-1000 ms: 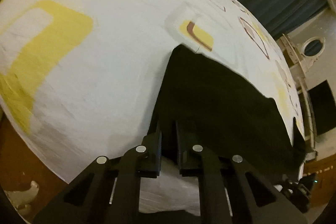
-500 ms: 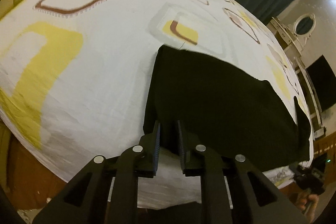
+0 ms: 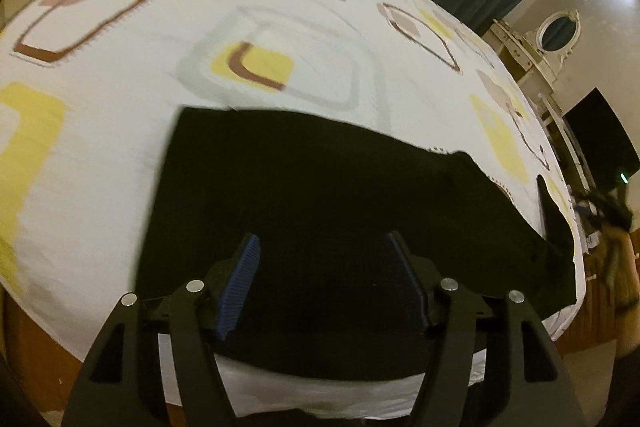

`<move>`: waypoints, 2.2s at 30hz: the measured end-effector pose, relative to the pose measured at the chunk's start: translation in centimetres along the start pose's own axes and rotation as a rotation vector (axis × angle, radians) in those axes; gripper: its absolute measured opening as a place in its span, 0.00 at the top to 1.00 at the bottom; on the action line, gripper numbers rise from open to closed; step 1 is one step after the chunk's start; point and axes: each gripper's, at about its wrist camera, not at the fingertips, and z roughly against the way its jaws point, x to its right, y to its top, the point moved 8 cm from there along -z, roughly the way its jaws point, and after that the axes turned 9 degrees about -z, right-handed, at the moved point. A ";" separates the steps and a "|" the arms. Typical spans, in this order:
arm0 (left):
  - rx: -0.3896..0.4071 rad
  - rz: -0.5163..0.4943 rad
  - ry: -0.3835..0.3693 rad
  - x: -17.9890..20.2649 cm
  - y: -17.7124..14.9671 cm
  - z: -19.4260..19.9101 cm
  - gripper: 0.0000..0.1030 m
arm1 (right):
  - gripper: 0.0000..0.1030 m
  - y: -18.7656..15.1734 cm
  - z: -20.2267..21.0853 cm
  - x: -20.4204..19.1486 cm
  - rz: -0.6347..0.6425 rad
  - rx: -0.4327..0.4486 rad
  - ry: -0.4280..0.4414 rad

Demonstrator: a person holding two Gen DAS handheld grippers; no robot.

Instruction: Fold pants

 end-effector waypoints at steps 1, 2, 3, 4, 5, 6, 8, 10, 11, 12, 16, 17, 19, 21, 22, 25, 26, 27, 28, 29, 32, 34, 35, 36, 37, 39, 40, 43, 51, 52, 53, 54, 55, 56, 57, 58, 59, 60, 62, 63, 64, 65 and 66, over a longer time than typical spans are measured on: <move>-0.008 -0.006 0.003 0.3 -0.2 -0.6 0.37 | 0.44 0.9 -1.3 -0.1 -0.003 -0.014 -0.038; -0.018 -0.012 0.007 0.5 -0.4 -1.0 0.34 | 0.44 1.6 -3.0 0.0 -0.001 -0.032 -0.074; -0.021 -0.013 0.009 0.6 -0.5 -1.3 0.31 | 0.44 2.3 -4.5 0.2 0.001 -0.046 -0.108; -0.021 -0.010 0.013 0.6 -0.6 -1.8 0.30 | 0.43 2.9 -6.3 0.3 0.001 -0.065 -0.142; -0.019 -0.009 0.018 0.6 -0.7 -1.9 0.30 | 0.39 3.2 -7.5 0.5 0.006 -0.078 -0.174; -0.018 -0.008 0.022 0.7 -0.8 -2.1 0.29 | 0.37 3.5 -8.6 0.8 0.014 -0.089 -0.203; -0.015 -0.008 0.030 0.6 -0.8 -2.3 0.28 | 0.36 3.8 -10.8 0.8 0.039 -0.110 -0.271; -0.014 -0.005 0.031 0.5 -0.8 -2.4 0.27 | 0.36 4.0 -11.9 1.4 0.040 -0.121 -0.304; -0.013 0.001 0.031 0.5 -0.8 -2.5 0.26 | 0.40 4.0 -12.1 1.7 0.031 -0.124 -0.291; -0.013 0.003 0.032 0.5 -0.9 -2.5 0.26 | 0.46 4.2 -12.0 2.0 0.022 -0.121 -0.280; -0.014 0.000 0.037 0.5 -1.0 -2.5 0.26 | 0.92 4.7 -10.2 3.4 -0.024 -0.108 -0.178; -0.014 0.006 0.038 0.5 -1.1 -2.4 0.26 | 0.92 4.7 -9.1 3.8 -0.051 -0.091 -0.137; -0.016 0.012 0.040 0.5 -1.2 -2.3 0.26 | 0.92 5.1 -6.0 4.7 -0.098 -0.027 -0.029; -0.017 0.014 0.043 0.6 -1.3 -2.1 0.26 | 0.92 5.0 -2.6 5.9 -0.147 0.029 0.081; -0.017 0.014 0.045 0.6 -1.4 -2.0 0.26 | 0.92 4.8 -0.4 6.9 -0.176 0.065 0.161; -0.019 0.012 0.052 0.7 -1.6 -1.9 0.26 | 0.92 3.8 5.2 10.6 -0.229 0.175 0.304; -0.019 0.010 0.054 0.8 -1.6 -1.9 0.26 | 0.92 3.2 6.6 12.0 -0.241 0.206 0.329; -0.019 0.008 0.055 0.8 -1.6 -1.9 0.26 | 0.92 2.2 8.2 14.3 -0.270 0.245 0.344; -0.019 0.010 0.057 0.8 -1.8 -1.8 0.26 | 0.92 1.5 9.0 15.9 -0.296 0.263 0.361; -0.019 0.012 0.058 0.8 -1.8 -1.8 0.26 | 0.92 0.7 9.5 17.6 -0.326 0.281 0.385; -0.020 0.012 0.064 0.9 -2.0 -1.7 0.26 | 0.92 -3.2 10.4 23.9 -0.437 0.325 0.416; -0.020 0.009 0.070 0.9 -2.1 -1.7 0.26 | 0.92 -5.3 9.8 26.7 -0.489 0.313 0.416; -0.020 0.008 0.074 0.9 -2.1 -1.7 0.26 | 0.93 -6.4 9.2 27.9 -0.521 0.302 0.416; -0.020 0.006 0.078 1.0 -2.1 -1.8 0.26 | 0.93 -7.3 8.5 29.0 -0.553 0.290 0.420; -0.020 0.004 0.082 1.0 -2.2 -1.8 0.26 | 0.93 -8.5 7.7 30.1 -0.590 0.276 0.420; -0.021 -0.004 0.093 1.1 -2.3 -1.8 0.26 | 0.93 -9.9 6.6 31.4 -0.632 0.257 0.424; -0.021 -0.007 0.097 1.1 -2.3 -1.8 0.26 | 0.93 -10.5 6.1 32.0 -0.652 0.248 0.423; -0.021 -0.010 0.103 1.1 -2.5 -1.8 0.26 | 0.94 -11.8 5.3 33.1 -0.696 0.235 0.421; -0.020 -0.018 0.105 1.2 -2.6 -1.8 0.25 | 0.94 -13.5 3.0 34.1 -0.791 0.200 0.429; -0.020 -0.024 0.106 1.2 -2.6 -1.8 0.25 | 0.94 -13.5 3.0 34.2 -0.801 0.192 0.448; -0.021 -0.031 0.108 1.3 -2.6 -1.8 0.24 | 0.93 -13.4 3.2 34.4 -0.812 0.189 0.456; -0.020 -0.035 0.108 1.4 -2.7 -1.8 0.24 | 0.92 -13.4 3.7 34.5 -0.812 0.187 0.445; -0.020 -0.038 0.109 1.4 -2.7 -1.8 0.24 | 0.89 -13.3 4.2 34.7 -0.799 0.191 0.420; -0.019 -0.040 0.110 1.4 -2.7 -1.8 0.23 | 0.85 -13.1 5.0 34.8 -0.777 0.204 0.380; -0.019 -0.042 0.111 1.5 -2.7 -1.8 0.23 | 0.84 -12.7 6.0 35.1 -0.747 0.228 0.334; -0.019 -0.043 0.112 1.5 -2.7 -1.8 0.23 | 0.81 -11.8 7.2 35.2 -0.698 0.261 0.286; -0.019 -0.042 0.113 1.5 -2.7 -1.8 0.23 | 0.72 -11.0 8.1 35.3 -0.654 0.287 0.255; -0.018 -0.040 0.113 1.5 -2.7 -1.8 0.22 | 0.67 -10.0 8.7 35.2 -0.615 0.301 0.241; -0.016 -0.036 0.117 1.5 -2.7 -1.9 0.22 | 0.62 -7.3 8.4 34.4 -0.543 0.285 0.244; -0.016 -0.037 0.119 1.5 -2.7 -1.9 0.22 | 0.61 -6.6 8.1 34.1 -0.525 0.276 0.249; -0.017 -0.039 0.122 1.6 -2.8 -1.9 0.22 | 0.60 -5.3 7.1 33.5 -0.491 0.245 0.261; -0.017 -0.042 0.126 1.6 -2.8 -2.0 0.21 | 0.59 -4.5 6.4 33.2 -0.470 0.224 0.255; -0.016 -0.044 0.129 1.6 -2.8 -2.0 0.21 | 0.59 -3.7 5.5 32.9 -0.452 0.206 0.240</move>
